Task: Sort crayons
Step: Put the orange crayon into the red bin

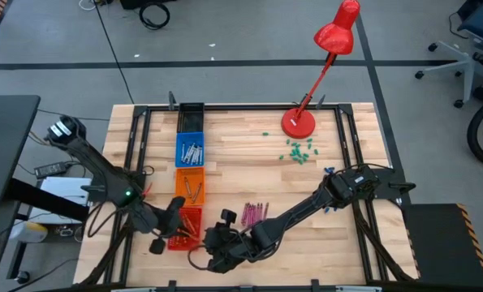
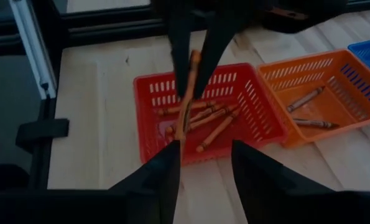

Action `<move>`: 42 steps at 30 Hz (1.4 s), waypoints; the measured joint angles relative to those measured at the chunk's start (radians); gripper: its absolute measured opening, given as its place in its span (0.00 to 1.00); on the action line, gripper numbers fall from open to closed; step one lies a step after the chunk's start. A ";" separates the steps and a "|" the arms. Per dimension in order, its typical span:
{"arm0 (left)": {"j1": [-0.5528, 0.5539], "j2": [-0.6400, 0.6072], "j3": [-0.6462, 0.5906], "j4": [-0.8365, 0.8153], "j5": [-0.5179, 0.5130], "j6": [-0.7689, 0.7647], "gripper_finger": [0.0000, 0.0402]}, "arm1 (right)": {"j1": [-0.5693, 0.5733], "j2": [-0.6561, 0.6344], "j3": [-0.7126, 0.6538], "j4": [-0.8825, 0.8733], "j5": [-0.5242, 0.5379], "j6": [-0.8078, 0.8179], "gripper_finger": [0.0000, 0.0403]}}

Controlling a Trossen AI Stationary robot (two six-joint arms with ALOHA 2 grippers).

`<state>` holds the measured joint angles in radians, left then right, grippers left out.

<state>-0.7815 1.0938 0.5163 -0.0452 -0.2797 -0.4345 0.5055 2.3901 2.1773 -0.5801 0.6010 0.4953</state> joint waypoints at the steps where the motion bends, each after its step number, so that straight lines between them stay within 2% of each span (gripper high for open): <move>1: 0.000 -0.012 0.000 -0.022 0.016 -0.025 0.13 | 0.002 0.000 0.000 -0.004 0.000 0.000 0.36; 9: 0.006 -0.055 0.000 -0.181 0.159 -0.203 0.13 | 0.003 0.000 0.000 -0.017 -0.010 -0.001 0.36; 16: 0.120 -0.054 0.000 -0.258 0.239 -0.283 0.13 | 0.004 0.000 0.000 -0.047 -0.045 -0.002 0.36; 24: 0.223 -0.046 0.000 -0.274 0.389 -0.280 0.13 | 0.004 0.000 0.000 -0.059 -0.046 -0.002 0.36; 33: 0.275 0.045 0.001 -0.255 0.422 -0.228 0.13 | 0.004 0.000 0.000 -0.061 -0.045 -0.002 0.36; 42: 0.275 0.142 0.001 -0.167 0.512 -0.224 0.13 | 0.004 0.000 0.000 -0.061 -0.045 -0.002 0.36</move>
<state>-0.5068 1.2358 0.5175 -0.2122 0.2324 -0.6583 0.5095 2.3901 2.1773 -0.6408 0.5560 0.4938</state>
